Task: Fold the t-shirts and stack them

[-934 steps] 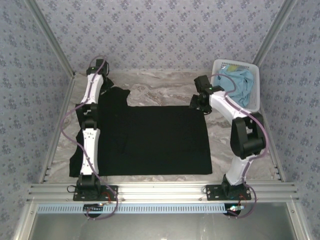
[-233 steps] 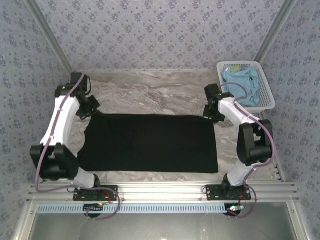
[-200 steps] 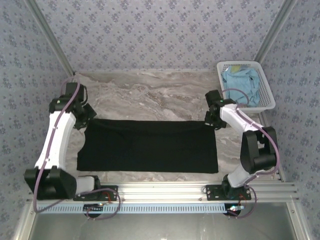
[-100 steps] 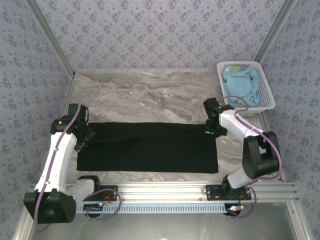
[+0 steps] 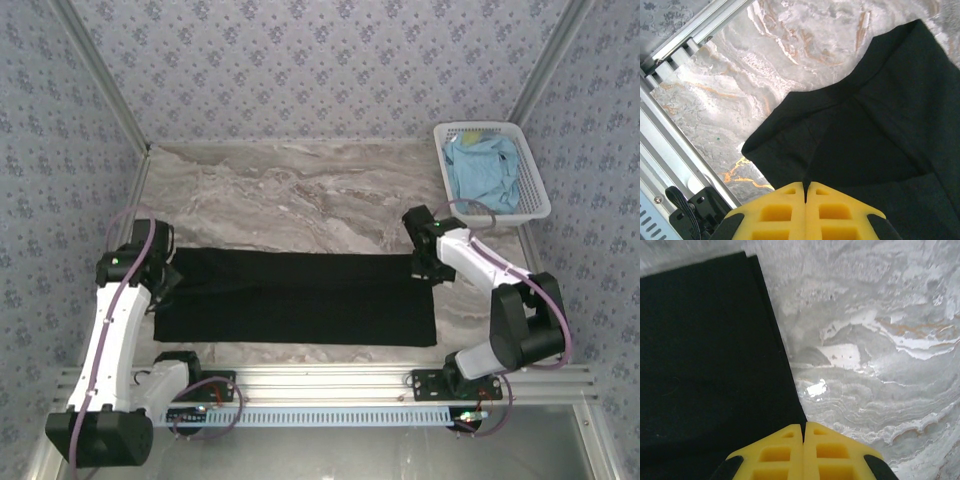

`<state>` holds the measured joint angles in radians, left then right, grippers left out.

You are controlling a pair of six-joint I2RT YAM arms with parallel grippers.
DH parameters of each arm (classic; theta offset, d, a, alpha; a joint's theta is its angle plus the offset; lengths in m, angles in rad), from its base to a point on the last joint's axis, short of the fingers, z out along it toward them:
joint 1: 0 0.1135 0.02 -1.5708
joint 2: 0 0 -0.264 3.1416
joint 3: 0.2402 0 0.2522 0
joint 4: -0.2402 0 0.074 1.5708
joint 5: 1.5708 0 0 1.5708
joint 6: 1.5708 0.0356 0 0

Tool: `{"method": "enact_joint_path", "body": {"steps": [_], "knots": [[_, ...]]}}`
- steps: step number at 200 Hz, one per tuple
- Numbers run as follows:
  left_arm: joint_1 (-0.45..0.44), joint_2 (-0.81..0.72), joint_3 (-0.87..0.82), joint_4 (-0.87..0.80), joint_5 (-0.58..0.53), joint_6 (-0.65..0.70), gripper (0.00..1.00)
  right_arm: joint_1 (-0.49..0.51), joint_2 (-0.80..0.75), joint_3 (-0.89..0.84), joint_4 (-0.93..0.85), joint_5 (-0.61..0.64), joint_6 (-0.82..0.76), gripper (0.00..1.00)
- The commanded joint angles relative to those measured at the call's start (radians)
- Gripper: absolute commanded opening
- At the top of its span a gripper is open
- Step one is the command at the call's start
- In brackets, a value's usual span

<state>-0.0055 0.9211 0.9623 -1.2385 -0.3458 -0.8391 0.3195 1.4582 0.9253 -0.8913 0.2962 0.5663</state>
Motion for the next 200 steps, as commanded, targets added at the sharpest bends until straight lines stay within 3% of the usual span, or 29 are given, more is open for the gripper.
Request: {"method": "enact_joint_path", "body": {"steps": [1,72,157,178,200], "knots": [[-0.006,-0.023,-0.057,-0.040,-0.010,-0.040,0.00,0.008,-0.014,-0.031,-0.033,0.030,0.044,0.00],[-0.031,-0.014,-0.128,-0.031,0.011,-0.137,0.00,0.016,0.002,-0.056,-0.034,0.017,0.056,0.00],[-0.031,-0.038,-0.130,-0.066,-0.050,-0.184,0.00,0.036,-0.008,-0.067,-0.062,-0.004,0.104,0.00],[-0.032,-0.042,-0.150,-0.066,-0.026,-0.202,0.00,0.034,-0.007,-0.078,-0.065,-0.006,0.110,0.18],[-0.036,-0.054,-0.179,-0.062,0.016,-0.241,0.00,0.029,-0.011,-0.068,-0.071,0.004,0.109,0.23]]}}
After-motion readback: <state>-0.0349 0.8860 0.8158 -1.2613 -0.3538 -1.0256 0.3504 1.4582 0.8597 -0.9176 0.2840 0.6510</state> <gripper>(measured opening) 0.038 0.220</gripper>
